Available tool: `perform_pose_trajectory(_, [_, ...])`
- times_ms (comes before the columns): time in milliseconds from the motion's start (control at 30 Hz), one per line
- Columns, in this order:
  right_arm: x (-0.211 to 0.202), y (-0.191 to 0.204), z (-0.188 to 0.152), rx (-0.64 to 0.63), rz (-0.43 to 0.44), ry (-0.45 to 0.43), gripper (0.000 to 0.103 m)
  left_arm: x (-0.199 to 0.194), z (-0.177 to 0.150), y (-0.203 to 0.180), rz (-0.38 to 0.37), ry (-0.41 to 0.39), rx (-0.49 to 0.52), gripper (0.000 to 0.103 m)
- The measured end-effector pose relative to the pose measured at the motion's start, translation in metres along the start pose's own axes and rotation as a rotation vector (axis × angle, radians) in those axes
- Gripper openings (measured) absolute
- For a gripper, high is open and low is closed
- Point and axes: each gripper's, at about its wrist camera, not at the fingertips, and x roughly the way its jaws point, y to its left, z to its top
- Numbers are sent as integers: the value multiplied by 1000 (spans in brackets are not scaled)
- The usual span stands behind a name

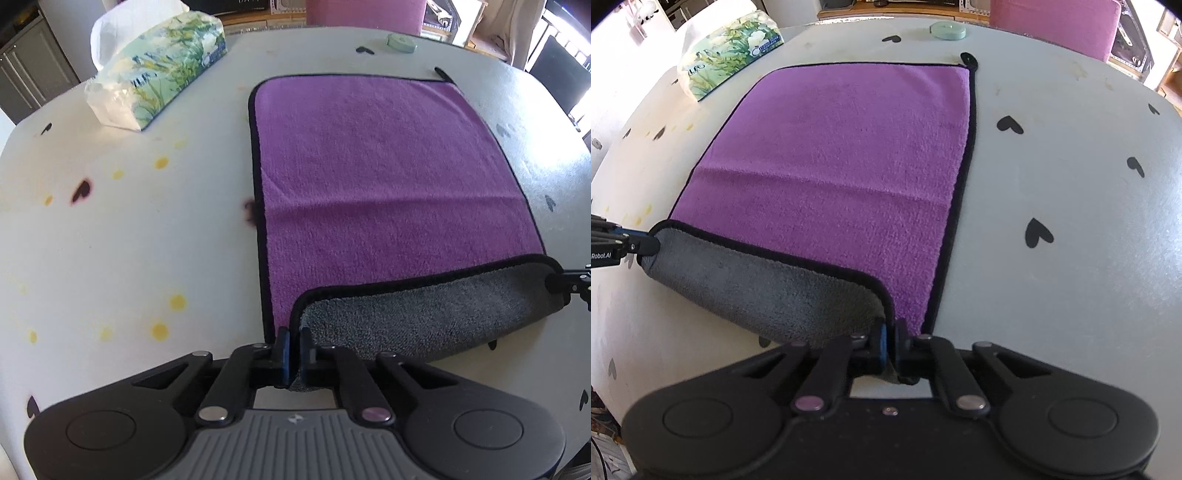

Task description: Fold towel

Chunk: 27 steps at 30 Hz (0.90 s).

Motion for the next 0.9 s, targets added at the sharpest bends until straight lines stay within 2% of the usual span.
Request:
perform_pose_trajectory(400, [-35, 2, 18, 13, -18, -117, 4, -36, 21, 3, 6, -97, -38, 6])
perform_pose_trajectory(900, [-72, 3, 74, 34, -28, -236, 4, -73, 80, -3, 43, -212, -25, 5])
